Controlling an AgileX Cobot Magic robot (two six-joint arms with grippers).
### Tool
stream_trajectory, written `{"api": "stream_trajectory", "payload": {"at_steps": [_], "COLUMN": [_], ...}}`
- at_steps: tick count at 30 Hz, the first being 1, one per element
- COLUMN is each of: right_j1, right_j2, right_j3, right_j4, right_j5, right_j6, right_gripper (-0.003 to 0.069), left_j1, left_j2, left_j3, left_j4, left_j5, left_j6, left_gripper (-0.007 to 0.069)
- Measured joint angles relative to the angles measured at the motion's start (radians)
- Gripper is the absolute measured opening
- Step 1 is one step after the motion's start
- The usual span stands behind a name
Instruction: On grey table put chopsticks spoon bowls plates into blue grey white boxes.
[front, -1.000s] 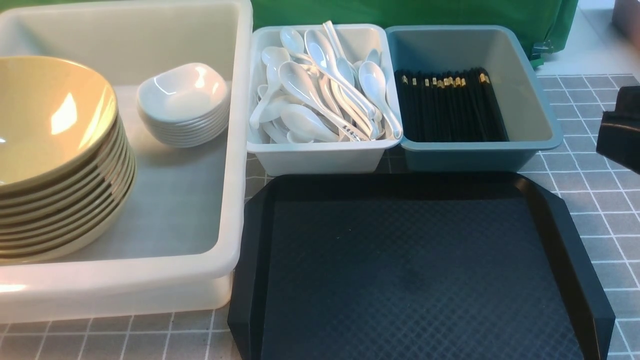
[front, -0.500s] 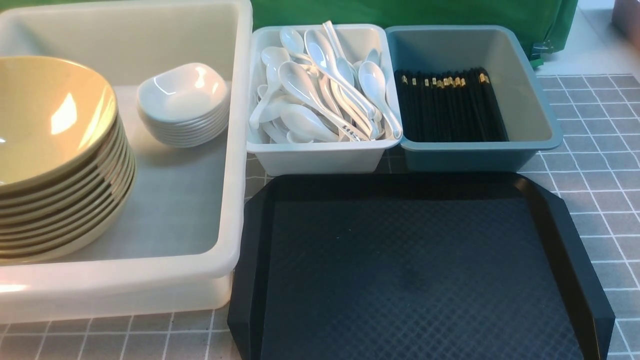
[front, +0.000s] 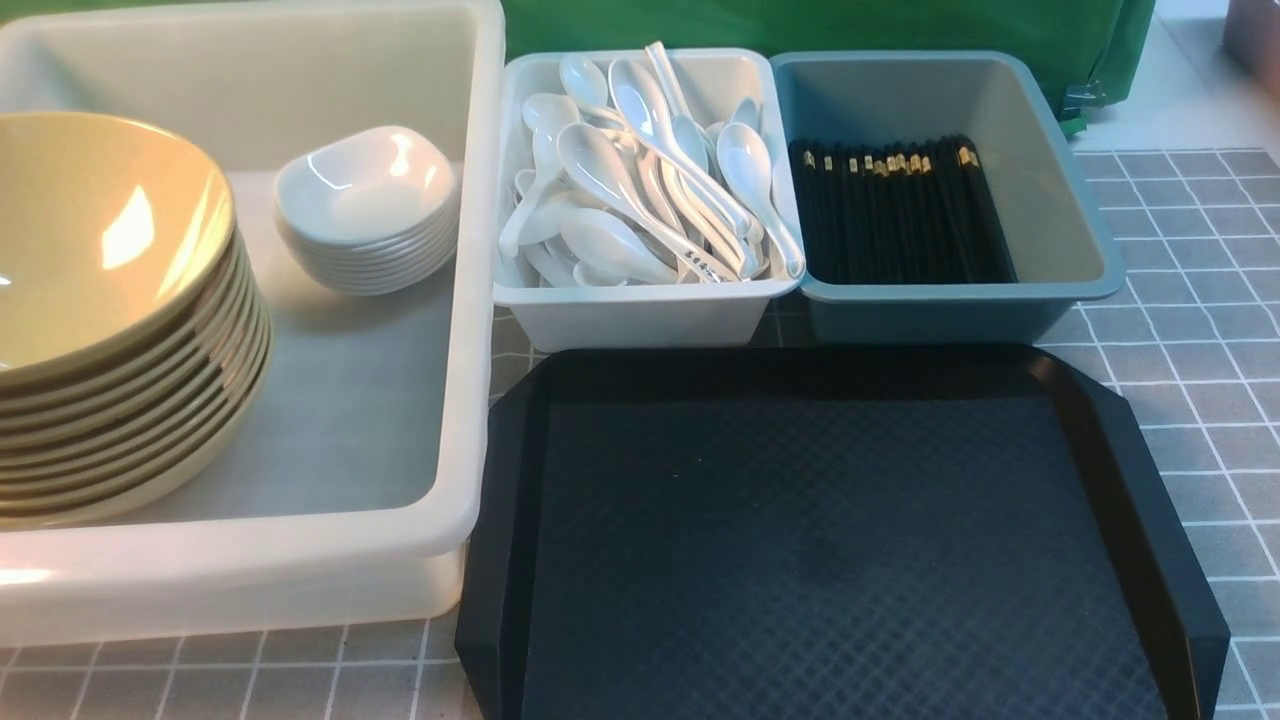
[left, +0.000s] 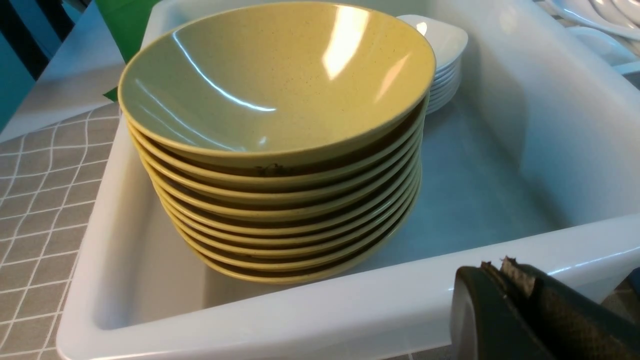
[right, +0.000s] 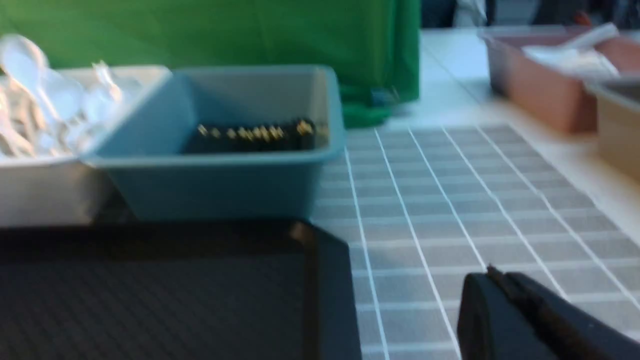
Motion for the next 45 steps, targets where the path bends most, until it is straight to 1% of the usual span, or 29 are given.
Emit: {"api": "stream_trajectory", "payload": {"at_steps": [5,39,43,45], "right_j1": [-0.009,-0.009,-0.009,-0.009], "right_j2": [-0.001,-0.001,-0.001,-0.001], "right_j3": [0.0,0.0,0.0,0.0], "right_j4": [-0.004,-0.004,-0.004,-0.004], "right_j5": [0.129,0.132,0.132,0.132], "right_j6": [0.004,0.017,0.017,0.017], "right_gripper": [0.0034,0.0042,0.0045,0.0045], "left_j1": [0.0,0.0,0.001,0.03], "left_j2": [0.0,-0.007,-0.043,-0.07], "left_j3": [0.0,0.017,0.086,0.197], "left_j4": [0.0,-0.011,-0.071,-0.112], "left_j5": [0.0,-0.002,-0.092,-0.286], "left_j6": [0.0,0.0,0.0,0.013], "left_gripper": [-0.0008,-0.0008,-0.0008,-0.0008]}}
